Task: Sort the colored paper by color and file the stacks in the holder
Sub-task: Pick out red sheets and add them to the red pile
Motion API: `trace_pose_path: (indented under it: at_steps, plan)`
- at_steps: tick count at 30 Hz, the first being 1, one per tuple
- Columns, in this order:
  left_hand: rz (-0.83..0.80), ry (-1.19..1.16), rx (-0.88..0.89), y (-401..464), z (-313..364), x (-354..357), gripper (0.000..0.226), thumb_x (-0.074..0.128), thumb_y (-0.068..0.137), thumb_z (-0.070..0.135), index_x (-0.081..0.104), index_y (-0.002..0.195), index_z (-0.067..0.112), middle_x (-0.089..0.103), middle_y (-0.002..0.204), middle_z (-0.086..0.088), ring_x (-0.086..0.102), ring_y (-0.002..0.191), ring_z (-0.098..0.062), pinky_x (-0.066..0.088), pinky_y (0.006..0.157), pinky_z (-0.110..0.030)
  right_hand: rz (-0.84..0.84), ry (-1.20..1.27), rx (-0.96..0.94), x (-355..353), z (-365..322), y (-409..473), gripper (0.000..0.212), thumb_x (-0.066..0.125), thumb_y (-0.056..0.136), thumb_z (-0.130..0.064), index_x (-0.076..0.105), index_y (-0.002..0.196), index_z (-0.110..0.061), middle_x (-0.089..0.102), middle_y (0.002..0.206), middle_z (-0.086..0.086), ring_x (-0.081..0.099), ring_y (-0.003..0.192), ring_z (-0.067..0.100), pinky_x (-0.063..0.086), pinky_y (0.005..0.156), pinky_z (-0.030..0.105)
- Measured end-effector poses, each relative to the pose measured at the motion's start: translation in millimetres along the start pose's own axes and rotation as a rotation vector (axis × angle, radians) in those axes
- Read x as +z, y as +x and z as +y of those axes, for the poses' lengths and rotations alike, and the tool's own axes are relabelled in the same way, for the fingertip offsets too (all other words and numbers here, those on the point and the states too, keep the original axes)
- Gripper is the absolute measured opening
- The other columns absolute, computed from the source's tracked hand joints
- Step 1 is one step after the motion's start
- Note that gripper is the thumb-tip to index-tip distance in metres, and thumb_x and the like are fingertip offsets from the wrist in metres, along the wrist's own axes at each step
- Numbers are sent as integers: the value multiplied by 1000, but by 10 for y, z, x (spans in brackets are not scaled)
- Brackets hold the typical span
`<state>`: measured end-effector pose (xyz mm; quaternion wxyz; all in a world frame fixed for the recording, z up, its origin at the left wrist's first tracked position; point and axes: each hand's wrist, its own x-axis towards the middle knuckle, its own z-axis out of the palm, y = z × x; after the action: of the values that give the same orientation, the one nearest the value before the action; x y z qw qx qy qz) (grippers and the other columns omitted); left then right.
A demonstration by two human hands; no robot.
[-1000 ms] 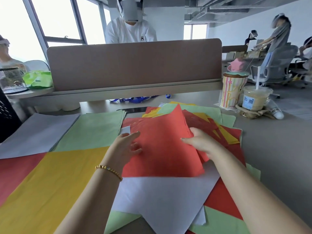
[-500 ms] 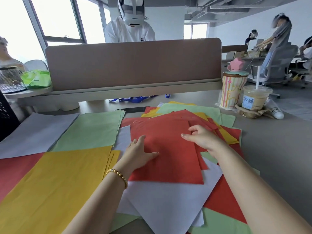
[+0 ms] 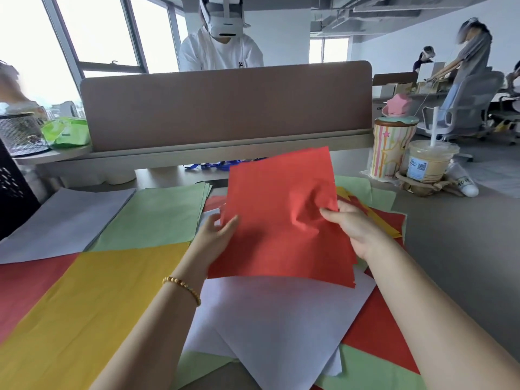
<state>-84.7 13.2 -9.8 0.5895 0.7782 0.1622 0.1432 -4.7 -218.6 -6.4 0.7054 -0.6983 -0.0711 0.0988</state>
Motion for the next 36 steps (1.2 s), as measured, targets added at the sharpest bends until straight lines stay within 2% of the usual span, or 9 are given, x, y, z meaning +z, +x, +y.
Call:
trace_pose_path:
  at_steps: [4, 10, 15, 18, 21, 24, 27, 32, 36]
  plan:
    - [-244, -290, -173, -56, 45, -100, 8, 57, 91, 10, 64, 95, 8, 71, 65, -2, 66, 51, -12, 55, 51, -21, -53, 37, 18, -9, 42, 11, 47, 62, 88, -31, 53, 130, -11, 61, 126, 5, 56, 116, 19, 41, 104, 38]
    - [126, -631, -213, 89, -28, -237, 23, 38, 95, -5, 50, 80, 6, 54, 72, -13, 49, 29, -3, 34, 28, -11, 115, -722, -215, 148, 85, -2, 39, 52, 95, -26, 49, 130, -11, 57, 129, 3, 54, 118, 21, 39, 90, 26]
    - [129, -749, -266, 124, -68, -277, 22, 36, 98, 1, 46, 81, 11, 50, 80, -11, 43, 25, -1, 24, 24, -8, -320, -1174, -174, 459, 144, -145, 72, 59, 84, -52, 35, 144, -21, 26, 154, 3, 21, 143, 20, 17, 118, 37]
    - [148, -732, -262, 132, -84, -261, 25, 39, 98, 2, 43, 75, 13, 53, 50, -2, 41, 24, -3, 24, 26, -6, -476, -1365, -156, 675, 102, -286, 89, 55, 81, -63, 16, 151, -23, 6, 159, 4, 1, 147, 22, 5, 120, 43]
    - [172, -700, -249, 133, -70, -266, 26, 41, 97, 2, 42, 73, 12, 46, 34, 4, 40, 24, -5, 24, 29, -5, -327, -1525, -308, 724, 94, -322, 59, 48, 93, -43, 34, 140, -9, 40, 141, 14, 39, 131, 33, 38, 104, 40]
    - [136, -740, -238, 124, -39, -287, 25, 36, 97, -2, 43, 75, 9, 50, 48, -4, 40, 25, -4, 22, 27, -6, -190, -1744, -550, 741, 76, -349, 37, 43, 90, -2, 43, 127, -5, 58, 119, 13, 58, 108, 33, 43, 74, 35]
    - [119, -822, -239, 164, -21, -340, 21, 30, 96, -2, 44, 84, 8, 49, 74, -10, 40, 26, -3, 20, 24, -9, -123, -1688, -525, 675, 104, -316, 49, 42, 87, 3, 35, 134, -7, 54, 123, 10, 54, 112, 30, 46, 78, 35]
    - [114, -961, -263, 189, -27, -414, 24, 29, 96, -1, 47, 84, 10, 61, 48, -2, 41, 27, -2, 20, 23, -11, 170, -1522, -324, 518, 77, -229, 34, 42, 86, 3, 50, 117, -10, 63, 113, 8, 59, 107, 30, 44, 75, 32]
    - [95, -888, -279, 225, -86, -394, 22, 31, 95, -1, 47, 85, 11, 55, 67, -5, 39, 27, -2, 18, 24, -10, 225, -1368, -255, 514, -7, -159, 34, 37, 89, -1, 52, 118, -10, 63, 114, 13, 59, 108, 33, 45, 82, 34]
